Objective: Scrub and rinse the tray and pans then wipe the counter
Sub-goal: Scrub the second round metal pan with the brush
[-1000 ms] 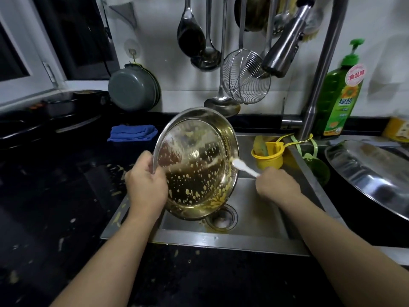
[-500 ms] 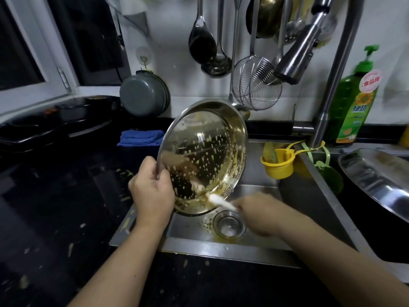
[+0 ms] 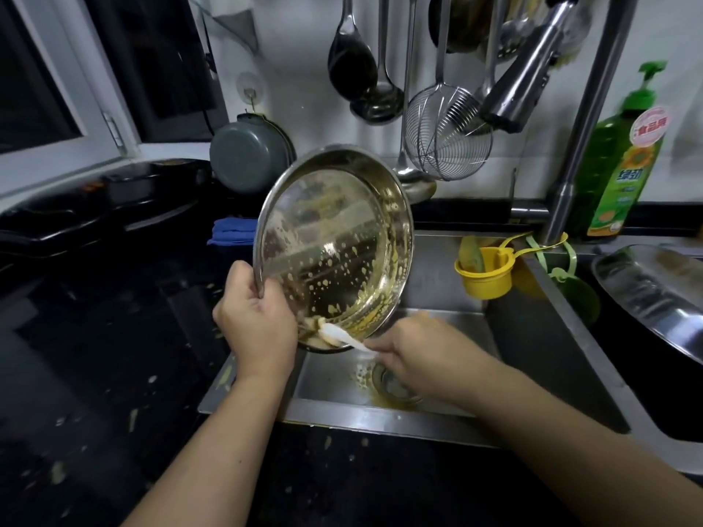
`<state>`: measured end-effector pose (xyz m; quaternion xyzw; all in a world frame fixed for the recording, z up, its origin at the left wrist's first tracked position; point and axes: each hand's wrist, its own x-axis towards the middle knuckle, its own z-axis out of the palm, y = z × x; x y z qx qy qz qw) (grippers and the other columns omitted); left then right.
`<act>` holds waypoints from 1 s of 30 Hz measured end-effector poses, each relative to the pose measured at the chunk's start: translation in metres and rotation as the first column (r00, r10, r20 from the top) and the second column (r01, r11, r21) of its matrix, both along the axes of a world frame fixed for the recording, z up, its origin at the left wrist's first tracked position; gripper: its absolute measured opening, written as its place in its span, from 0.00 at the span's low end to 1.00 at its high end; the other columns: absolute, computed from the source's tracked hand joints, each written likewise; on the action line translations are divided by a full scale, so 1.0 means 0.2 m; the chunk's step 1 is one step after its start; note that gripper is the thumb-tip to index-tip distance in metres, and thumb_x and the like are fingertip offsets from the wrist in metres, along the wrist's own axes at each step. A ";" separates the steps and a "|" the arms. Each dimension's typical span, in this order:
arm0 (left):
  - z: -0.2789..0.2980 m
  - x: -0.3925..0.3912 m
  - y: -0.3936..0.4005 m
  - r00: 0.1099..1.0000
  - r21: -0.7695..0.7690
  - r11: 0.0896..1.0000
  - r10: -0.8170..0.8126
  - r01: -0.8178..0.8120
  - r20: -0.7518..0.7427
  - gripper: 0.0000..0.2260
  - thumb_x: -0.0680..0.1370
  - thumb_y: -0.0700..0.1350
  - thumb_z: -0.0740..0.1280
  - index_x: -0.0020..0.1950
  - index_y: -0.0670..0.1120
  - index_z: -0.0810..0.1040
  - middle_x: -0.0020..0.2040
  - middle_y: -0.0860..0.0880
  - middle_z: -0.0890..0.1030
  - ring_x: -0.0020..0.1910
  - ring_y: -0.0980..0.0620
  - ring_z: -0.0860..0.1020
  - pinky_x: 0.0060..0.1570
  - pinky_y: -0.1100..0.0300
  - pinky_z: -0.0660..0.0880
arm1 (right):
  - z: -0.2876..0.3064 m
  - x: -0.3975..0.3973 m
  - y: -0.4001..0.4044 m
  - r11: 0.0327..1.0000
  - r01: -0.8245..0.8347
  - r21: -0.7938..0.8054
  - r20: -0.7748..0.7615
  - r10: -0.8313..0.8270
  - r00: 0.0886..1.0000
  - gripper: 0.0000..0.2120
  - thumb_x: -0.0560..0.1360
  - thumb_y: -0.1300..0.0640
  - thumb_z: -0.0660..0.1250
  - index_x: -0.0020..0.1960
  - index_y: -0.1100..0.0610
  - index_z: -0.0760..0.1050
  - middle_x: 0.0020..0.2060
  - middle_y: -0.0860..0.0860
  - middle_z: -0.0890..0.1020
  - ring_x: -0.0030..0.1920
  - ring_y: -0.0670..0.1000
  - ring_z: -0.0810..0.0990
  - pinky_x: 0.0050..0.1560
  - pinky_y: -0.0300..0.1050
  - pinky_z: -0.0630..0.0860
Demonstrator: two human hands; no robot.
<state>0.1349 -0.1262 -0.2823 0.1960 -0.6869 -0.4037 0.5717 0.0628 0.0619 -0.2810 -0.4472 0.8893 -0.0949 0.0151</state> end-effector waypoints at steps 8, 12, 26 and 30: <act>0.01 0.00 -0.02 1.000 0.014 1.000 0.009 -0.009 -0.013 0.17 0.77 0.32 0.62 0.33 0.45 0.59 0.29 0.55 0.63 0.28 0.56 0.61 0.30 0.53 0.60 | -0.01 0.05 0.00 0.997 -0.056 -0.056 0.095 0.061 0.994 0.16 0.79 0.51 0.64 0.65 0.41 0.79 0.45 0.52 0.84 0.45 0.54 0.80 0.42 0.46 0.74; 0.01 0.00 -0.02 0.999 0.053 0.999 0.005 -0.002 -0.053 0.15 0.76 0.33 0.62 0.35 0.42 0.58 0.30 0.54 0.63 0.30 0.56 0.59 0.30 0.51 0.60 | 0.03 -0.04 0.05 0.994 0.109 -0.013 0.024 -0.109 0.994 0.16 0.80 0.51 0.63 0.65 0.41 0.79 0.47 0.51 0.84 0.46 0.55 0.81 0.44 0.46 0.76; 0.00 -0.01 0.01 0.998 -0.015 0.999 -0.041 0.041 -0.038 0.14 0.77 0.32 0.63 0.35 0.38 0.61 0.30 0.51 0.63 0.29 0.55 0.61 0.30 0.49 0.61 | 0.02 -0.13 0.09 0.898 0.438 0.033 -0.213 -0.422 0.881 0.13 0.79 0.51 0.63 0.60 0.48 0.82 0.42 0.52 0.81 0.43 0.57 0.81 0.41 0.48 0.76; 0.00 -0.01 0.01 0.998 -0.070 0.996 -0.049 0.048 -0.026 0.16 0.77 0.31 0.63 0.34 0.42 0.61 0.29 0.54 0.62 0.27 0.56 0.63 0.29 0.57 0.61 | -0.02 0.07 -0.05 0.983 0.018 -0.181 0.344 0.046 0.938 0.13 0.80 0.49 0.65 0.62 0.45 0.81 0.44 0.40 0.85 0.45 0.41 0.80 0.50 0.43 0.78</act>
